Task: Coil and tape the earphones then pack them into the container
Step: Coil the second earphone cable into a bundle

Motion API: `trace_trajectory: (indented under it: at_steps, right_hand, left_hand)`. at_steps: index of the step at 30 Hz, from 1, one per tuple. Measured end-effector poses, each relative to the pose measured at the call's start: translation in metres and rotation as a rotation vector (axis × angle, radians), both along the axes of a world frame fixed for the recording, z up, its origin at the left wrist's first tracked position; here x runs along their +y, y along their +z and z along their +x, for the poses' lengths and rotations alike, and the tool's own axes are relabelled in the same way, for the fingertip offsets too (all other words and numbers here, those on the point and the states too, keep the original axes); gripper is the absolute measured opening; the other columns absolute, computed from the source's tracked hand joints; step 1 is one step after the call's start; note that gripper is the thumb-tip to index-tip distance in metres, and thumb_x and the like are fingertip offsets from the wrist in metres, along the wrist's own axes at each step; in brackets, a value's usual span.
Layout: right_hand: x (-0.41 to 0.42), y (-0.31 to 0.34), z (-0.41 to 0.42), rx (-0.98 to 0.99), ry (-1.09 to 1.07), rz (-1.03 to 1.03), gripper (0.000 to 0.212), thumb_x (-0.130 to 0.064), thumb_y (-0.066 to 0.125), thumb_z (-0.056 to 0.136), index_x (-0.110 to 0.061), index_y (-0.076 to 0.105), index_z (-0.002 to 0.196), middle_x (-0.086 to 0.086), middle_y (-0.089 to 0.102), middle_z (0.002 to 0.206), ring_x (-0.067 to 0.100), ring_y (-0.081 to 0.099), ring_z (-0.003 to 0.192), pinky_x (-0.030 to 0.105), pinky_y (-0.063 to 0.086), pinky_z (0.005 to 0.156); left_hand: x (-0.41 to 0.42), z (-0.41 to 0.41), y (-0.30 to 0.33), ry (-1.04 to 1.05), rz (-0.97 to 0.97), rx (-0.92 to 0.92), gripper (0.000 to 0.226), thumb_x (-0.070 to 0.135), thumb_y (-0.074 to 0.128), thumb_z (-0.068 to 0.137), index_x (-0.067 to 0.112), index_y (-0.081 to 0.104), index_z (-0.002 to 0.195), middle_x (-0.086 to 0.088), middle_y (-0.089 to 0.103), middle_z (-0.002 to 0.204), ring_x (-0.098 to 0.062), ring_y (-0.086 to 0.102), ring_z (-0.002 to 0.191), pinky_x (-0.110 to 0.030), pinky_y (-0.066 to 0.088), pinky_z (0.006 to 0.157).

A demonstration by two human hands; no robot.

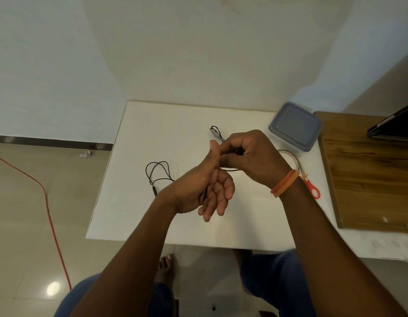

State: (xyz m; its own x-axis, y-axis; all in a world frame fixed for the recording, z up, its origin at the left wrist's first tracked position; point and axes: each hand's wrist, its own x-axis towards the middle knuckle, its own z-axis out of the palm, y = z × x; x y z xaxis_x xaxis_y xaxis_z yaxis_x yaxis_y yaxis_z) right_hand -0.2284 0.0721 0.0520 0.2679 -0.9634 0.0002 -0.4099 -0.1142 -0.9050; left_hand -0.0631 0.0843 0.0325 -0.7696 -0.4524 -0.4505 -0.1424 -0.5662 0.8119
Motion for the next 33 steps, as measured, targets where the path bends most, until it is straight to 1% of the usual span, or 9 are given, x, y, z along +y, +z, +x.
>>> trace_trajectory:
  at_steps: [4,7,11,13,16,20,22,25,33]
  right_hand:
    - [0.001,-0.001,0.001,-0.156,-0.02,0.079,0.007,-0.007,0.071,0.084,-0.012,0.075,0.086,-0.009,0.073,0.073,0.002,0.066,0.071,0.016,0.05,0.067]
    - [0.0,-0.003,0.006,-0.284,0.008,0.269,0.018,-0.006,0.061,0.09,-0.012,0.076,0.082,-0.006,0.073,0.071,0.007,0.07,0.072,0.02,0.054,0.067]
    - [0.004,-0.02,0.034,-0.071,-0.048,0.19,0.023,0.001,0.057,0.09,-0.005,0.065,0.069,-0.011,0.065,0.054,-0.001,0.062,0.056,0.017,0.047,0.052]
    - [0.009,-0.031,0.045,-0.02,-0.018,0.114,0.024,-0.008,0.065,0.087,0.005,0.063,0.067,0.01,0.06,0.055,0.013,0.054,0.053,0.034,0.044,0.052]
    - [0.011,-0.036,0.052,0.006,0.01,0.133,0.029,-0.014,0.065,0.091,0.004,0.066,0.068,0.011,0.045,0.051,0.009,0.036,0.049,0.024,0.033,0.051]
    - [0.015,-0.033,0.056,0.07,0.058,0.117,0.019,-0.022,0.065,0.092,-0.008,0.078,0.093,0.008,0.07,0.07,0.012,0.059,0.059,0.026,0.048,0.061]
    - [0.014,-0.031,0.057,0.089,0.04,0.099,0.028,-0.028,0.064,0.093,-0.005,0.075,0.08,-0.001,0.065,0.061,0.009,0.056,0.054,0.026,0.046,0.057]
    - [0.013,-0.031,0.056,0.112,-0.013,0.046,0.043,-0.034,0.068,0.089,-0.01,0.059,0.055,-0.009,0.043,0.043,0.009,0.038,0.044,0.026,0.034,0.049]
    - [0.012,-0.026,0.048,0.286,-0.113,-0.128,0.025,-0.035,0.069,0.079,-0.021,0.066,0.06,-0.015,0.063,0.057,0.01,0.057,0.053,0.035,0.051,0.056]
  left_hand:
    - [0.001,0.005,0.007,0.058,0.091,0.193,0.084,0.072,0.016,0.083,0.008,0.067,0.06,-0.013,0.057,0.04,-0.031,0.072,0.062,-0.031,0.056,0.056]
    - [-0.006,0.006,0.005,0.195,0.166,0.529,0.067,0.054,0.028,0.094,0.006,0.072,0.109,-0.017,0.075,0.086,-0.033,0.071,0.1,-0.044,0.056,0.09]
    - [-0.016,0.009,0.002,0.59,0.181,0.749,0.041,0.02,0.036,0.1,-0.001,0.053,0.13,-0.021,0.06,0.132,-0.037,0.059,0.122,-0.046,0.051,0.099]
    - [-0.021,0.012,0.001,0.733,0.131,0.705,0.037,0.01,0.034,0.101,-0.001,0.047,0.133,-0.021,0.057,0.135,-0.037,0.056,0.126,-0.044,0.049,0.103]
    - [-0.027,0.018,-0.001,0.905,0.082,0.5,0.038,0.007,0.036,0.102,-0.001,0.043,0.138,-0.02,0.057,0.137,-0.034,0.057,0.125,-0.044,0.045,0.107]
    - [-0.027,0.02,0.0,1.046,-0.096,0.135,0.035,0.018,0.037,0.107,0.006,0.045,0.139,-0.012,0.061,0.133,-0.026,0.061,0.121,-0.042,0.044,0.108]
    - [-0.025,0.018,0.0,1.04,-0.183,-0.006,0.035,0.024,0.038,0.107,0.01,0.045,0.138,-0.006,0.063,0.13,-0.021,0.062,0.119,-0.038,0.046,0.107]
    - [-0.022,0.015,-0.001,1.014,-0.16,-0.044,0.034,0.027,0.039,0.106,0.014,0.046,0.137,-0.003,0.064,0.127,-0.019,0.064,0.116,-0.038,0.049,0.103]
    - [-0.016,0.006,0.002,0.849,-0.032,0.024,0.041,0.031,0.039,0.105,0.016,0.039,0.143,-0.001,0.064,0.129,-0.022,0.065,0.114,-0.035,0.059,0.08]
